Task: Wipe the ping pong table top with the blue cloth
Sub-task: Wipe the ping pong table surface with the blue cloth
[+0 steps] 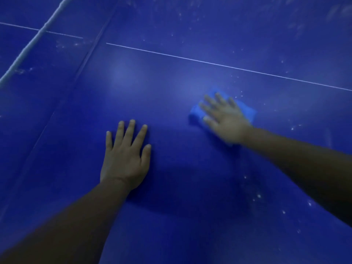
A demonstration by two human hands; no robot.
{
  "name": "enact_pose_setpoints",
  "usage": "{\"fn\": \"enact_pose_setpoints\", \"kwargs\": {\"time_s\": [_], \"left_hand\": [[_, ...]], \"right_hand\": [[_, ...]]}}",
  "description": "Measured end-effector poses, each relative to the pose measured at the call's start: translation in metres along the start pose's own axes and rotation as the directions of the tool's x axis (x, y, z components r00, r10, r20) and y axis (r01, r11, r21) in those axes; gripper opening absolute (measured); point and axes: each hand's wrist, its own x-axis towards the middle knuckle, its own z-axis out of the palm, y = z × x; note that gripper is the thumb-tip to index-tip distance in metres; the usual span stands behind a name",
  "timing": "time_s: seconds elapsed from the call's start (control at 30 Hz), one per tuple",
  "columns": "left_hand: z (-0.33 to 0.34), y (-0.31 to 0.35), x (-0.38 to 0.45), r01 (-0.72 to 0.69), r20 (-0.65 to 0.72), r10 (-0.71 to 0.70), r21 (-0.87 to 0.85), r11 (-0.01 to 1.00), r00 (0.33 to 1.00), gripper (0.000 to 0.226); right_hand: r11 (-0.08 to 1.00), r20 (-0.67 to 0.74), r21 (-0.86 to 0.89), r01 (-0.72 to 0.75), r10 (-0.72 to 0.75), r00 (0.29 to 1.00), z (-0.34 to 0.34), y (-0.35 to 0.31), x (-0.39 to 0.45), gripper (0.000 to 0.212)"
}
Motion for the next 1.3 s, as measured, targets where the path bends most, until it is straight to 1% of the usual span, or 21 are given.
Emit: {"fn": "enact_pose_setpoints", "kwargs": {"time_s": [0.07,0.1,0.17,0.23,0.27,0.33,0.4,0.47,0.63,0.73,0.8,0.83,0.9,0.93,0.97,1.0,1.03,1.1,1.17,1.23,1.3], "left_hand": [[-0.001,0.000,0.002,0.019,0.013,-0.019,-0.008,1.000,1.000,0.067],[-0.001,0.000,0.003,0.026,0.014,-0.026,-0.010,1.000,1.000,0.067],[-0.002,0.001,0.004,0.037,0.019,-0.037,-0.016,0.999,0.999,0.066],[-0.003,0.002,0.004,0.043,0.024,-0.042,-0.025,0.999,0.999,0.066],[-0.004,0.003,0.004,0.041,0.032,-0.040,-0.028,0.999,0.999,0.066],[-0.004,0.003,0.004,0.041,0.045,-0.039,-0.037,0.999,0.998,0.065],[-0.005,0.002,0.004,0.052,0.049,-0.050,-0.038,0.998,0.998,0.064],[-0.005,0.002,0.005,0.050,0.057,-0.048,-0.036,0.998,0.997,0.063],[-0.007,0.005,0.007,0.038,0.044,-0.035,-0.051,0.998,0.998,0.062],[-0.005,0.002,0.007,0.035,0.056,-0.034,-0.015,0.999,0.998,0.062],[-0.004,0.001,0.006,0.034,0.073,-0.035,0.010,0.999,0.997,0.061],[-0.004,0.001,0.006,0.034,0.078,-0.035,0.012,0.999,0.996,0.061],[-0.004,0.001,0.007,0.028,0.087,-0.029,0.011,1.000,0.996,0.060],[-0.005,0.002,0.007,0.029,0.093,-0.030,0.017,0.999,0.995,0.060],[-0.005,0.002,0.006,0.030,0.098,-0.032,0.025,0.999,0.995,0.060],[-0.005,0.002,0.006,0.030,0.101,-0.033,0.028,0.999,0.994,0.061],[-0.005,0.001,0.006,0.031,0.101,-0.033,0.024,0.999,0.994,0.061],[-0.005,0.001,0.006,0.032,0.088,-0.032,0.003,0.999,0.996,0.061],[-0.004,0.001,0.007,0.034,0.084,-0.034,-0.004,0.999,0.996,0.062],[-0.006,0.003,0.006,0.036,0.090,-0.035,-0.002,0.999,0.995,0.062],[-0.007,0.003,0.006,0.033,0.085,-0.033,-0.001,0.999,0.996,0.061]], "right_hand": [[0.957,0.015,0.055,-0.284,0.283,0.959,-0.009,0.017,0.025,0.055],[0.950,-0.011,0.055,-0.309,0.310,0.951,-0.006,0.009,0.029,0.056],[0.994,-0.034,0.064,-0.088,0.091,0.995,0.004,-0.026,0.023,0.060],[0.981,-0.005,0.039,0.190,-0.190,0.982,0.012,-0.047,0.010,0.060],[0.975,0.000,0.026,0.219,-0.219,0.976,0.008,-0.037,0.016,0.059],[0.998,0.009,0.037,-0.051,0.051,0.999,0.000,0.000,0.038,0.057],[0.921,0.023,0.078,-0.381,0.381,0.924,-0.005,0.026,0.051,0.056],[0.880,-0.038,0.076,-0.469,0.472,0.881,-0.001,0.009,0.055,0.058],[0.975,-0.099,0.151,-0.161,0.177,0.979,0.006,-0.107,0.110,0.060],[0.981,-0.028,0.096,-0.168,0.171,0.985,-0.009,-0.072,0.142,0.055],[0.950,-0.060,0.212,-0.229,0.246,0.967,-0.018,-0.049,0.153,0.051],[0.864,-0.035,0.389,-0.320,0.361,0.932,-0.025,-0.052,0.158,0.046],[0.626,-0.021,0.439,-0.644,0.724,0.689,-0.045,-0.076,0.165,0.049],[0.564,-0.110,0.425,-0.708,0.809,0.578,-0.057,-0.064,0.148,0.058],[0.463,-0.229,0.468,-0.753,0.886,0.403,-0.061,-0.042,0.136,0.064],[0.335,-0.113,0.403,-0.852,0.942,0.316,-0.066,-0.019,0.117,0.069],[0.278,-0.208,0.250,-0.927,0.951,0.229,-0.061,0.002,0.104,0.068],[0.694,-0.080,0.073,-0.716,0.720,0.689,-0.021,0.022,0.073,0.062],[0.939,0.014,0.046,-0.340,0.340,0.940,0.002,-0.012,0.076,0.062],[0.994,0.017,0.085,-0.064,0.063,0.998,0.001,-0.030,0.096,0.065],[0.986,0.005,-0.025,-0.163,0.163,0.987,-0.008,0.022,0.092,0.062]]}}
